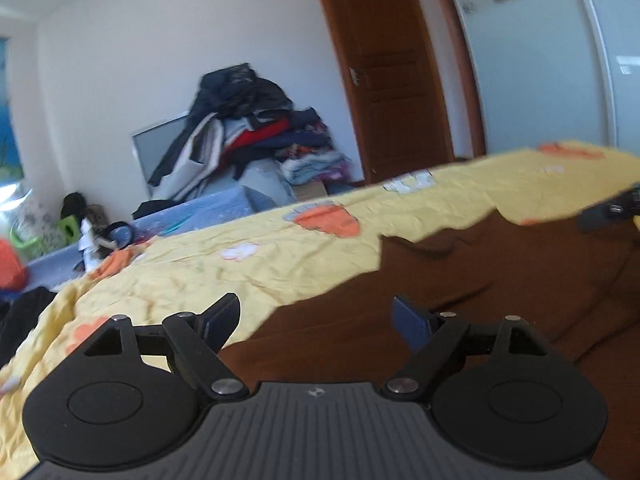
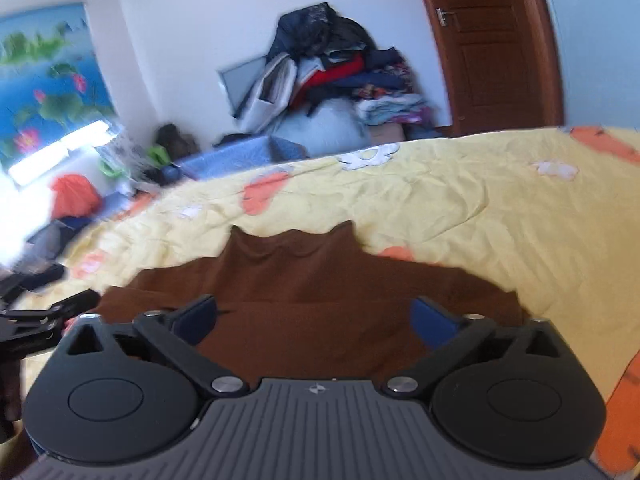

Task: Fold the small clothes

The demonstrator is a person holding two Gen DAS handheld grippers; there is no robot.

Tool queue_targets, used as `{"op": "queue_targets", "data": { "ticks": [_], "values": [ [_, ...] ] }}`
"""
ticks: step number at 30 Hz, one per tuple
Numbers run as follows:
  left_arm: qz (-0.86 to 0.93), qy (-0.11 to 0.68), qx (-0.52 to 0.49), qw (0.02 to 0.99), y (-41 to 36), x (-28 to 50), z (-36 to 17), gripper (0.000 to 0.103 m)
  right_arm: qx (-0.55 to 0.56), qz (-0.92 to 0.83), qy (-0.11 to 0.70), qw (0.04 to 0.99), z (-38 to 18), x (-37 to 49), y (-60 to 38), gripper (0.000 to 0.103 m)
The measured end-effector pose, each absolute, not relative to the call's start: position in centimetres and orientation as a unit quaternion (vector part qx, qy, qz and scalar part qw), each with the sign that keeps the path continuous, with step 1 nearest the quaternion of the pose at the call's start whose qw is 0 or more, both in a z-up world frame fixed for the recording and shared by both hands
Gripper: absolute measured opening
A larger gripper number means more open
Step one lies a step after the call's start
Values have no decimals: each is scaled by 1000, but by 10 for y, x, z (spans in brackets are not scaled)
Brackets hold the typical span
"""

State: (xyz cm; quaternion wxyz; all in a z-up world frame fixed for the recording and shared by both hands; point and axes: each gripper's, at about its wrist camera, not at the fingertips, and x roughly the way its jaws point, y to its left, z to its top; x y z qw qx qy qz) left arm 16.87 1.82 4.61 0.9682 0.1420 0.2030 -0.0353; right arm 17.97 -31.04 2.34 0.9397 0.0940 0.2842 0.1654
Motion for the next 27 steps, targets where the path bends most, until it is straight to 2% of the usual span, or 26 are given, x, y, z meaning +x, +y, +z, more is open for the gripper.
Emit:
{"op": "queue_targets", "data": {
  "ticks": [3,5,6,12,16,19,22,23,25,27],
  "values": [
    [-23,286,106,952,29,203,17,84,18,112,344,932,1,205,-300,103],
    [-36,313,40,948,56,214,-1,84,-25,109,321,940,-12,198,-299,103],
    [-41,326,3,944,70,220,-1,85,-10,111,322,940,-12,197,-304,103],
    [-24,307,35,951,65,207,6,84,-20,117,325,938,-8,198,-300,103],
    [-43,271,35,961,66,165,20,84,56,142,299,942,19,184,-314,103],
    [-53,280,32,958,62,159,11,91,55,160,291,942,36,198,-308,103],
    [-32,313,14,949,63,170,3,93,50,191,335,921,40,234,-286,100],
    [-32,319,4,947,66,173,2,93,64,215,356,907,39,246,-277,95],
    [-39,324,-20,945,73,173,1,93,80,250,378,888,34,266,-258,96],
    [-41,324,-33,945,77,171,1,94,73,258,410,872,22,286,-235,102]
  ]
}}
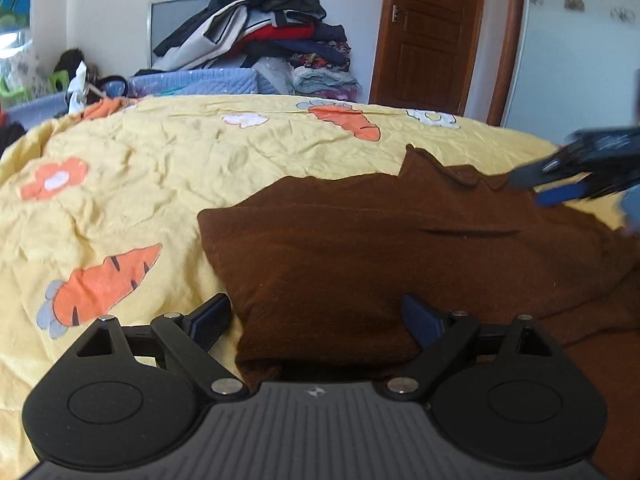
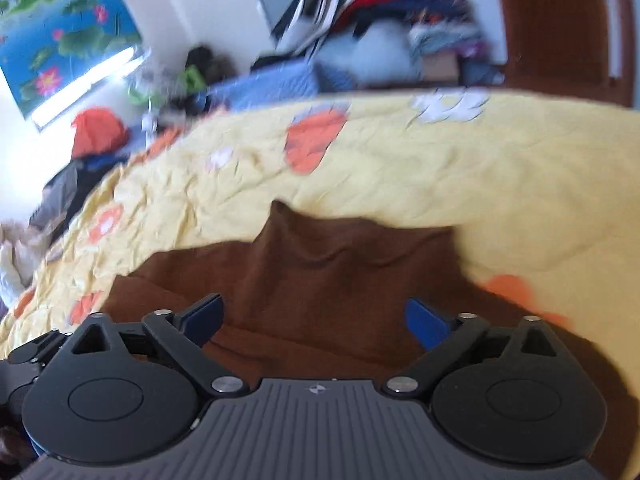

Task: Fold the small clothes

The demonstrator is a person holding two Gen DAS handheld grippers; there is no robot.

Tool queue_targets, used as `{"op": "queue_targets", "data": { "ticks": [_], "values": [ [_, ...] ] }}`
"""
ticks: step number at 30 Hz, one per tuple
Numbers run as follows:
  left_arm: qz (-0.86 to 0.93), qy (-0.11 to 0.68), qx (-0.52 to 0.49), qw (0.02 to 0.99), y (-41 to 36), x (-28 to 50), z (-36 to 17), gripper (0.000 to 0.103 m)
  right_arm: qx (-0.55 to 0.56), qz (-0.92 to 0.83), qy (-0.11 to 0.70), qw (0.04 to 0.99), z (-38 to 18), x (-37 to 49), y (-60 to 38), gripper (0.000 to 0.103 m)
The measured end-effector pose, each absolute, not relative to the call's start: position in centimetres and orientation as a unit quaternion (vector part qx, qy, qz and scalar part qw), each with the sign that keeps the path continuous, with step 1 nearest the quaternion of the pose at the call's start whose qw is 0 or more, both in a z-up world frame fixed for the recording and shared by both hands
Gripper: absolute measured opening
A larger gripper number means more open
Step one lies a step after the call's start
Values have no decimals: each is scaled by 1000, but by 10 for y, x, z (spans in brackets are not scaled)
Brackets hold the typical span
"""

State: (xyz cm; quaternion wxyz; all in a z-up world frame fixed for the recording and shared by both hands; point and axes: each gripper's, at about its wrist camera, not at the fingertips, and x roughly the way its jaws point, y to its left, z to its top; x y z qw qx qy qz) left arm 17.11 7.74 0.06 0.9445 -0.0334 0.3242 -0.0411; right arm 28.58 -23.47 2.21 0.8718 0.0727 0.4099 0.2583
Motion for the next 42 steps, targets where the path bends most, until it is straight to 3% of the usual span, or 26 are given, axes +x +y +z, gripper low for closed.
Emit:
{"op": "queue_targets", "data": {
  "ticks": [1,5,8,9,10,13,16,20,22,24,25,26,28,29,30,35,38,40,41,42],
  "values": [
    [-41,325,-34,944,78,171,0,95,64,249,439,861,11,298,-224,103],
    [-41,329,-28,943,76,172,1,97,-73,198,376,902,-5,308,-181,103],
    [-40,328,-30,943,77,171,2,97,-53,182,393,900,3,316,-178,101],
    [-40,324,-31,945,78,168,3,97,-44,177,396,900,6,313,-182,93],
    [-36,312,-32,949,81,162,7,97,-30,170,394,903,12,305,-189,91],
    [-27,259,-53,964,99,125,21,97,13,204,341,918,43,241,-229,103],
    [-53,278,-120,952,128,97,26,97,37,221,300,927,61,165,-281,103],
    [-56,319,-184,928,157,84,21,97,93,137,318,934,49,99,-367,103],
    [-56,330,-196,922,161,84,16,96,117,103,359,920,31,88,-392,93],
    [-70,340,-210,914,157,88,11,96,133,116,387,905,16,84,-397,76],
    [-70,336,-206,916,150,90,10,93,141,132,392,899,10,83,-394,73],
    [-75,338,-197,917,143,93,10,78,150,148,395,894,5,83,-389,71],
    [-73,340,-166,923,129,97,9,36,143,163,386,897,0,80,-376,58],
    [-71,350,-142,923,123,102,6,7,129,165,384,899,0,81,-369,23],
    [-63,343,-119,930,119,101,6,6,122,162,394,896,0,86,-365,12],
    [-46,344,-61,936,130,93,8,3,133,139,386,902,2,82,-389,8],
    [-45,342,-77,936,133,79,12,5,175,148,378,897,-6,73,-397,14],
    [-54,359,-106,926,136,65,16,10,206,152,389,885,-2,65,-397,43],
    [-63,365,-123,921,138,53,17,17,220,164,390,879,1,57,-399,70],
    [-76,367,-143,916,141,39,18,32,233,179,386,874,5,44,-402,85]
  ]
}}
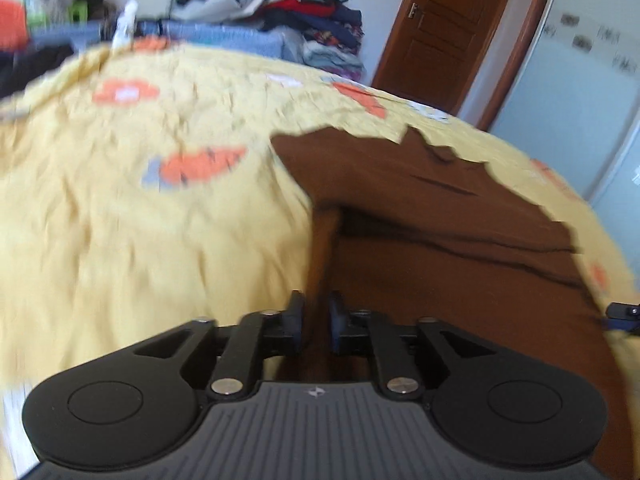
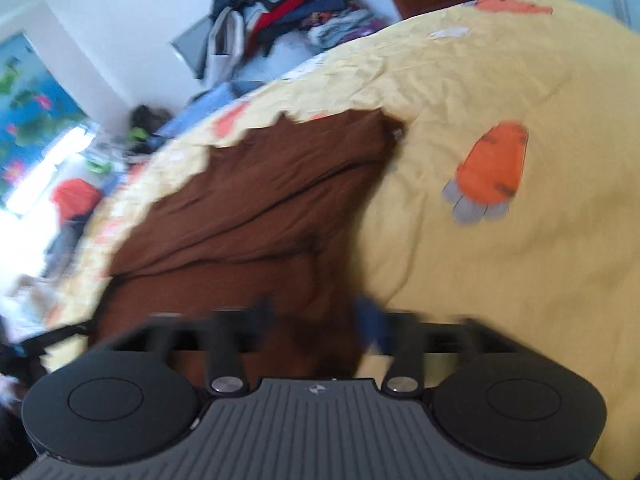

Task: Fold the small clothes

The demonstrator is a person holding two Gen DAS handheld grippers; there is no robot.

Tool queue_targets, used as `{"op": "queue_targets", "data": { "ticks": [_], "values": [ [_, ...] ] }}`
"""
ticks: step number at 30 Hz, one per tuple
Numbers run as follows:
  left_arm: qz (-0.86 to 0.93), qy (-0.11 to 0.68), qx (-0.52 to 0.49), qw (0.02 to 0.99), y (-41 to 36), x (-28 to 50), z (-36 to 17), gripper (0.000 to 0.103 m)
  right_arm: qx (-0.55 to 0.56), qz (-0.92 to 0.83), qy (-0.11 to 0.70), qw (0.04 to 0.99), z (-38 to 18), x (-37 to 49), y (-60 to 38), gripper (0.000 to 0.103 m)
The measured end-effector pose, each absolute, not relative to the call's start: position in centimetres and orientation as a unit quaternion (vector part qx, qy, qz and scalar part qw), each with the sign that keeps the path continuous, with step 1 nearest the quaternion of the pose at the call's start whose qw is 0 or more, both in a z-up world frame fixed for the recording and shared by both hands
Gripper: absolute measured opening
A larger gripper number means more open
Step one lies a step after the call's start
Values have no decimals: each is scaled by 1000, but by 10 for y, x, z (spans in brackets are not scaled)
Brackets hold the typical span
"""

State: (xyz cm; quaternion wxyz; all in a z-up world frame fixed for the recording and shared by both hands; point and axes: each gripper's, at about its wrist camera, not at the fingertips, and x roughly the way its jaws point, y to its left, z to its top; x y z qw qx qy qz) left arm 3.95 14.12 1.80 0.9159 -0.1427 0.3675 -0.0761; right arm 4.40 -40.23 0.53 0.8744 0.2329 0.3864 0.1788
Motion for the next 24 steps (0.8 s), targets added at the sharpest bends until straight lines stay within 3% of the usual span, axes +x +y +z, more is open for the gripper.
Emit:
{"op": "queue_targets", "data": {
  "ticks": [1,2,3,5,7,8,9,10,11,16,20,22,23,24],
  "values": [
    [-88,367,-163,912,144,24,17,41,246,192,386,868,7,33,-405,86],
    [-100,366,-182,907,147,8,15,60,265,206,395,855,5,23,-408,85],
    [-108,367,-200,902,149,-5,12,66,290,219,411,836,0,16,-410,83],
    [-120,363,-239,893,153,-25,5,66,342,251,414,805,-13,3,-413,79],
    [-130,356,-267,886,153,-33,1,66,359,263,414,794,-19,1,-410,69],
    [-129,355,-275,884,152,-32,0,65,359,261,418,792,-19,2,-406,56],
    [-128,356,-282,882,152,-30,0,62,361,258,426,788,-21,6,-402,28],
    [-130,361,-287,878,151,-27,-1,50,354,257,443,783,-26,12,-395,12],
    [-133,377,-284,872,148,-22,-2,8,338,250,451,788,-28,15,-388,11],
    [-99,374,-240,890,156,-25,12,7,314,242,397,827,0,-7,-400,12],
    [-120,395,-237,879,165,-30,-1,10,346,217,423,809,-25,-19,-427,11],
    [-124,388,-249,879,166,-40,0,14,361,216,423,802,-22,-26,-426,29],
    [-130,389,-261,874,167,-45,1,23,366,222,423,799,-20,-32,-424,50],
    [-139,388,-280,867,170,-51,1,38,373,237,421,792,-17,-40,-424,68]
  ]
}}
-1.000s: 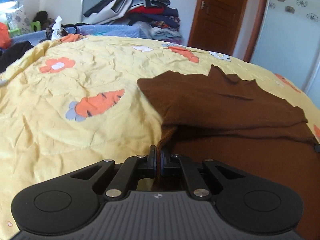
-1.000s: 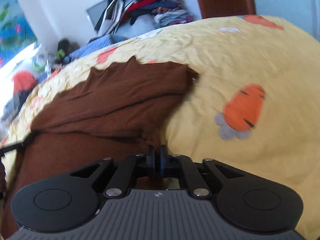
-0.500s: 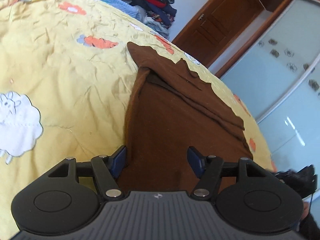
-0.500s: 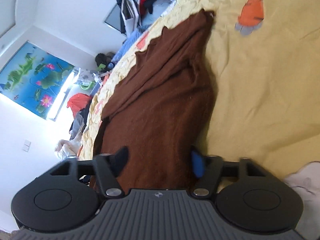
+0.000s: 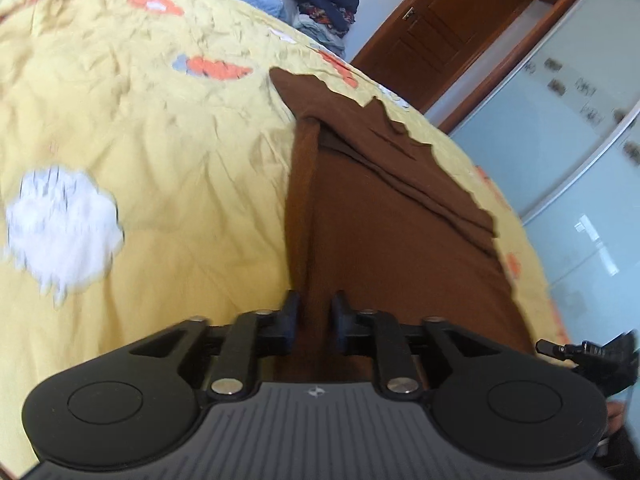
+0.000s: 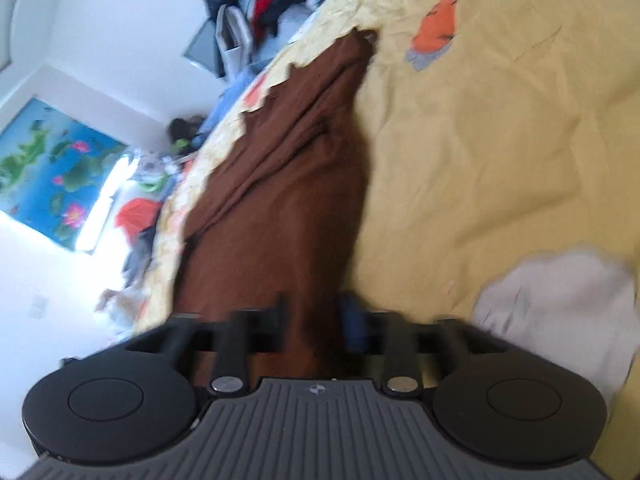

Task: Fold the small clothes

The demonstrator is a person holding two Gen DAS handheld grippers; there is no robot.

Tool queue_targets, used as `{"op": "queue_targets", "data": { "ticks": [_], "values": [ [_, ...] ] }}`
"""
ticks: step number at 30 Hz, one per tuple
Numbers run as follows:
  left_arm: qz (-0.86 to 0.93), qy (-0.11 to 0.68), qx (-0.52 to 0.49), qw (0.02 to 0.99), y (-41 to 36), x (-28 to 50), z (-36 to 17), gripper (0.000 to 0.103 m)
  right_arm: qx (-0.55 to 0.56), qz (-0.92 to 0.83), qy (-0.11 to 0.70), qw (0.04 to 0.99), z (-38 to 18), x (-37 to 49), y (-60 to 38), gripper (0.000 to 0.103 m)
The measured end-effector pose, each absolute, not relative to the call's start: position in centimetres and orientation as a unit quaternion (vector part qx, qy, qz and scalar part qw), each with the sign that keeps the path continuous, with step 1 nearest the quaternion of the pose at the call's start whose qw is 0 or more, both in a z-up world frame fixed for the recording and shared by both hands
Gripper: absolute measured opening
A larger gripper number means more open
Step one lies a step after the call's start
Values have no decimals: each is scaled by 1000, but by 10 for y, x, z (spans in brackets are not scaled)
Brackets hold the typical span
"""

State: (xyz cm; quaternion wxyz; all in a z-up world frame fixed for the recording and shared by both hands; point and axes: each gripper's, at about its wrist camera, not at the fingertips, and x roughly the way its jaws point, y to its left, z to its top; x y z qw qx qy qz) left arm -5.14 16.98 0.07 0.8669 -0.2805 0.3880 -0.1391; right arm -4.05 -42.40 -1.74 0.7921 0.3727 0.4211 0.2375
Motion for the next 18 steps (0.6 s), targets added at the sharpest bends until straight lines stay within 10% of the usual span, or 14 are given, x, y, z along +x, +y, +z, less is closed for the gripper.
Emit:
{"op": "queue_targets", "data": {
  "ticks": [3,7,8,11,18],
  "values": [
    [-175,383,-334,844,173,-75,-5,65,373,267,436,774,-15,-65,-419,71],
    [-187,383,-334,841,166,-97,-7,64,367,293,459,754,-16,-89,-407,60],
    [-187,383,-333,841,165,-98,-7,62,362,296,465,752,-17,-92,-404,49],
    [-151,405,-300,850,165,-93,-6,9,339,272,485,759,-20,-88,-403,11],
    [-156,411,-309,843,193,-111,2,13,351,253,476,766,-21,-112,-433,12]
  ]
}}
